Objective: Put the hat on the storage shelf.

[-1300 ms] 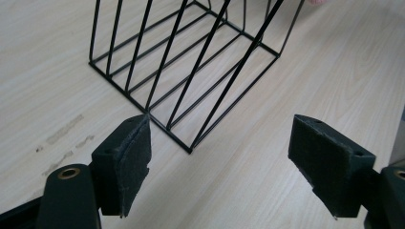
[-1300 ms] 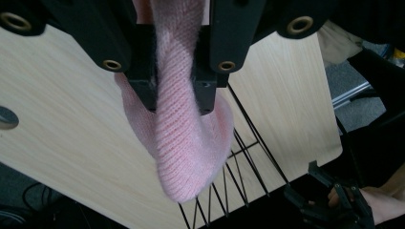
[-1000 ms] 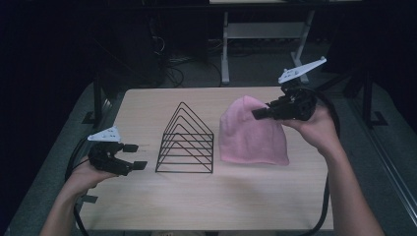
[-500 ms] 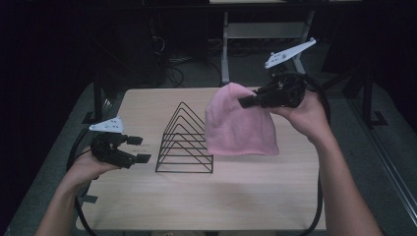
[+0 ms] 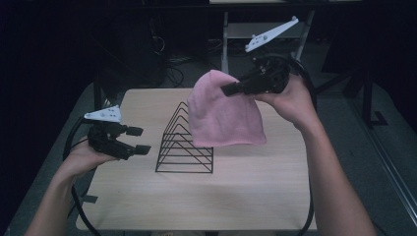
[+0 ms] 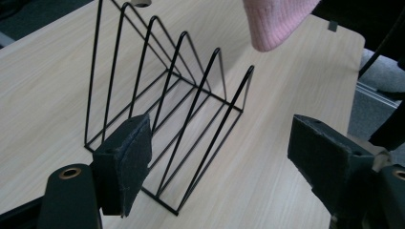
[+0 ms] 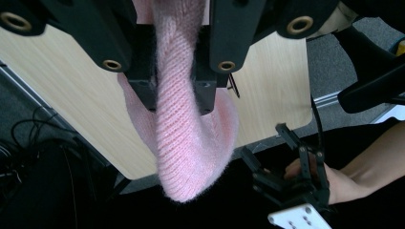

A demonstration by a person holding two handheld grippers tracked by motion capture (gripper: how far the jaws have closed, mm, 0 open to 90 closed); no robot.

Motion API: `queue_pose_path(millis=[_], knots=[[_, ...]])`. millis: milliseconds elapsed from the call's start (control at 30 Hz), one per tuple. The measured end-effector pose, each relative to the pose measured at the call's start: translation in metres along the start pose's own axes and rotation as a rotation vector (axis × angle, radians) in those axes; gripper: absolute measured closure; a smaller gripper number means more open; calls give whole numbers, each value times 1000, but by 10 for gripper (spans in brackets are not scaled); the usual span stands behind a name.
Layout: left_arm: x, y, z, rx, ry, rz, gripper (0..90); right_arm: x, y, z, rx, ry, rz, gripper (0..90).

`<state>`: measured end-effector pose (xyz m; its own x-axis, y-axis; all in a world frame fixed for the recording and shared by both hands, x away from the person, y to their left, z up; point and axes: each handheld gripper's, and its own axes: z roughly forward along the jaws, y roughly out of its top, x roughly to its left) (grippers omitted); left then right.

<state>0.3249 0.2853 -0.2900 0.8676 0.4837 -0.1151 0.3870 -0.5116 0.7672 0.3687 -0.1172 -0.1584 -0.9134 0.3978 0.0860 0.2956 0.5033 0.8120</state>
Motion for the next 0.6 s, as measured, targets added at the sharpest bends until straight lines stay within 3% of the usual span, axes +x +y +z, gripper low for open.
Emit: queue_pose_path(millis=[200, 600], knots=[[0, 9, 0, 7, -20, 7, 231, 8, 22, 9, -6, 19, -22, 769], [-2, 20, 3, 16, -41, 34, 245, 18, 50, 31, 5, 49, -60, 769]])
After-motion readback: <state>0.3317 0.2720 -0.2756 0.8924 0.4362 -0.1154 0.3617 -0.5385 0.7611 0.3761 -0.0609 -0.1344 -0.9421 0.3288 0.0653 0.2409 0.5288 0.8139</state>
